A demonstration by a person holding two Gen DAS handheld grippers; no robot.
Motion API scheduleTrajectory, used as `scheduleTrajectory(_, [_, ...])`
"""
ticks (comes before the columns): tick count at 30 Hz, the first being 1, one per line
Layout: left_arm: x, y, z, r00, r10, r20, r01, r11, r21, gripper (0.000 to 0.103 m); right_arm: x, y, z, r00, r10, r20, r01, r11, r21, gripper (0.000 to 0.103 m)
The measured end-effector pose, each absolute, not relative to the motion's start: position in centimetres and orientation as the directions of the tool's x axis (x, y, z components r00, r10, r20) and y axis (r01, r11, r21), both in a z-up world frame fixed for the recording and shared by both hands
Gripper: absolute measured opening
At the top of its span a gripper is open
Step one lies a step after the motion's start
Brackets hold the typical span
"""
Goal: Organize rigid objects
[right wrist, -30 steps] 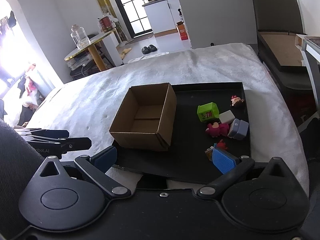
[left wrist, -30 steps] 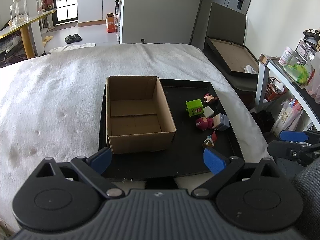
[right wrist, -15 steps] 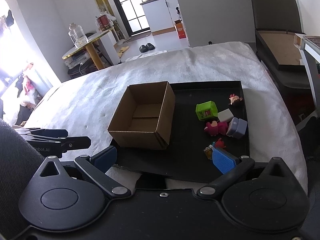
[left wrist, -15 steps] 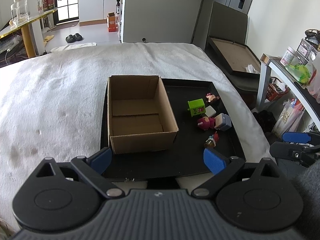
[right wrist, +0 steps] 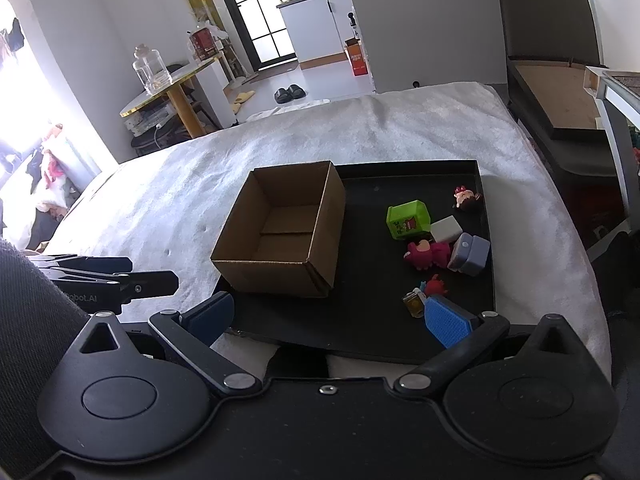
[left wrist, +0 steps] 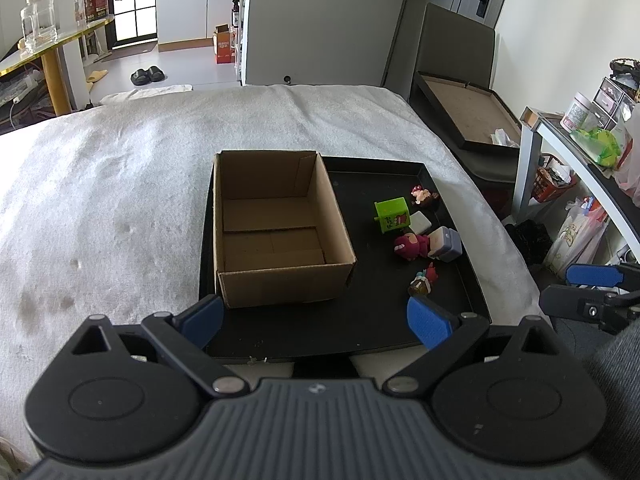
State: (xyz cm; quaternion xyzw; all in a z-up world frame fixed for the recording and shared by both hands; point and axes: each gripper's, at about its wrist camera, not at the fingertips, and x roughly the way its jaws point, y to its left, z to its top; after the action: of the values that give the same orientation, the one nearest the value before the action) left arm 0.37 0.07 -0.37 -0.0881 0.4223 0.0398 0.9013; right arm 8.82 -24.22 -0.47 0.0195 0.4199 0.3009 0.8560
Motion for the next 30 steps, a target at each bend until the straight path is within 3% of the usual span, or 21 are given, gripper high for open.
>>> scheduleTrajectory(30, [0.82, -0.32, -0.83, 0.626, 0.022, -0.779, -0.152, 0.984, -0.095, 0.098, 8.88, -24.54, -1.12, 0.481, 0.553, -0.68, -0.495, 0.812, 0.31, 0.103])
